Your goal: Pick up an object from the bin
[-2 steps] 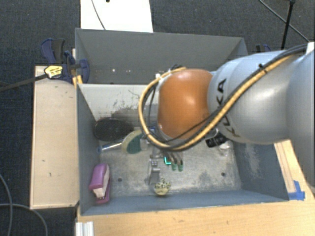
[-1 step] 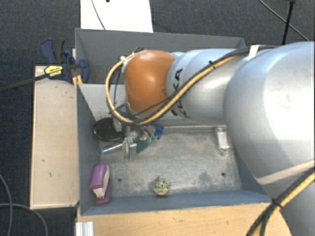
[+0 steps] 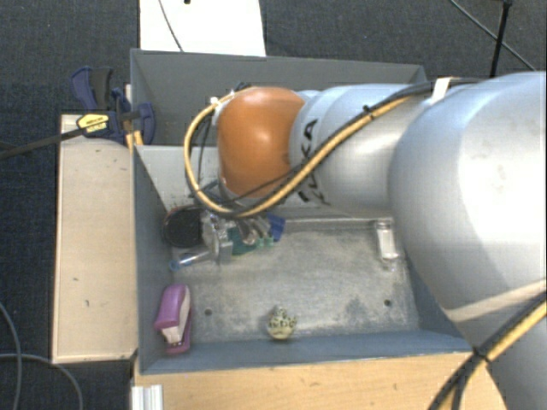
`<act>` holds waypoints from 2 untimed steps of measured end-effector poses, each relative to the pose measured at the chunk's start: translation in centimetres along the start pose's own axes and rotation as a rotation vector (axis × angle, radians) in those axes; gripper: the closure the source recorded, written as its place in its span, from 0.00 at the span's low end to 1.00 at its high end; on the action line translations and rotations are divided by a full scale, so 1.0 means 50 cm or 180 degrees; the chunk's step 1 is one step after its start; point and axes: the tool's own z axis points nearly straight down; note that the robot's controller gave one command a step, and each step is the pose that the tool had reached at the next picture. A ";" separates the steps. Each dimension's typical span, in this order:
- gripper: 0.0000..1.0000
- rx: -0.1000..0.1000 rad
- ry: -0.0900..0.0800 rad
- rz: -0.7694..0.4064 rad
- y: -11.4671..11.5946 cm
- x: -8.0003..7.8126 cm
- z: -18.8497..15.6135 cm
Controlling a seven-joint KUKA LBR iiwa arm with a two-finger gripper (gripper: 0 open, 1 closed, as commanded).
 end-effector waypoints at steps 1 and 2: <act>1.00 -0.0003 -0.0034 0.0100 0.001 0.056 -0.274; 1.00 0.0007 0.0010 0.1002 0.070 0.131 -0.155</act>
Offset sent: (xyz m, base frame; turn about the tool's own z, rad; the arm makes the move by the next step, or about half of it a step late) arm -0.0290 -0.0073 0.1314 0.0328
